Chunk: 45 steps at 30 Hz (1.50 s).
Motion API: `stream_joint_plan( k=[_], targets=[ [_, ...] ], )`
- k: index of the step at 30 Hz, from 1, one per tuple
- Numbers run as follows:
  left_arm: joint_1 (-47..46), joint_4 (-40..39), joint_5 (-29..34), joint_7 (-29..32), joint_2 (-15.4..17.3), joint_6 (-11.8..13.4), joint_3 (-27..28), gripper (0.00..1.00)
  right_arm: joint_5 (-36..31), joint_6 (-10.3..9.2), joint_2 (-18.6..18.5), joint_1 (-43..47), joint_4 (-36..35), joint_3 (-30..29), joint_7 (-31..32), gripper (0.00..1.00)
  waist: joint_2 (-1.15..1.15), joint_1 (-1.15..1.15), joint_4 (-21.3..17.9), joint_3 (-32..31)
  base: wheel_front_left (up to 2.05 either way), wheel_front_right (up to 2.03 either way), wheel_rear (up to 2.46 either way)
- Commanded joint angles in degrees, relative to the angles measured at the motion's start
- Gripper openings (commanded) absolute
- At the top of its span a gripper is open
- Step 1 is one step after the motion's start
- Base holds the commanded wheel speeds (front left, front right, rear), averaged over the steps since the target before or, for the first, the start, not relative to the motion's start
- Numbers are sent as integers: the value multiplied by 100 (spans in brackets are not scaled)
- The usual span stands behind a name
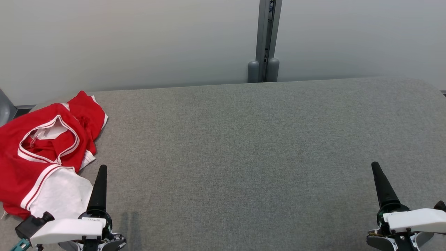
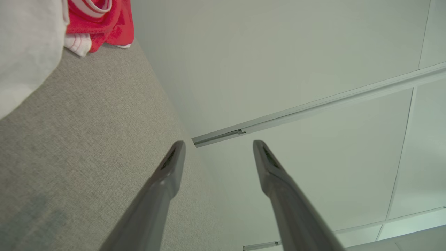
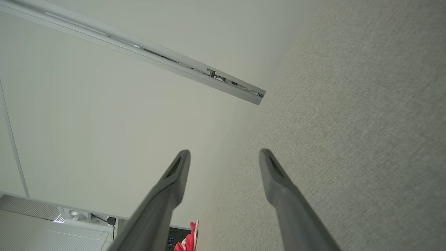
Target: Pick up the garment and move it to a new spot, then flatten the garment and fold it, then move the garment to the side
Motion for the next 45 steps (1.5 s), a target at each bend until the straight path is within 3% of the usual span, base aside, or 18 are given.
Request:
stream_joint_plan(
  k=[1,13,31,45],
  targets=[
    [-38,-108,140,-28,67,24,-20,100,-181,17,-66,-67,-119,19,-62,100,0,0,1,0,0,0,0],
    [110,-174,1847,-318,156,169,-206,100,-2183,19,-112,49,-239,160,-352,100,0,0,-2,-31,0,0,0],
    [284,-241,3668,-642,191,247,-338,100,-3736,23,-89,189,-177,284,-677,100,0,0,-8,-91,0,0,0],
    [406,-251,4705,-874,255,192,-322,100,-4739,25,-95,292,-156,379,-909,100,0,0,-4,-163,0,0,0]
  ],
)
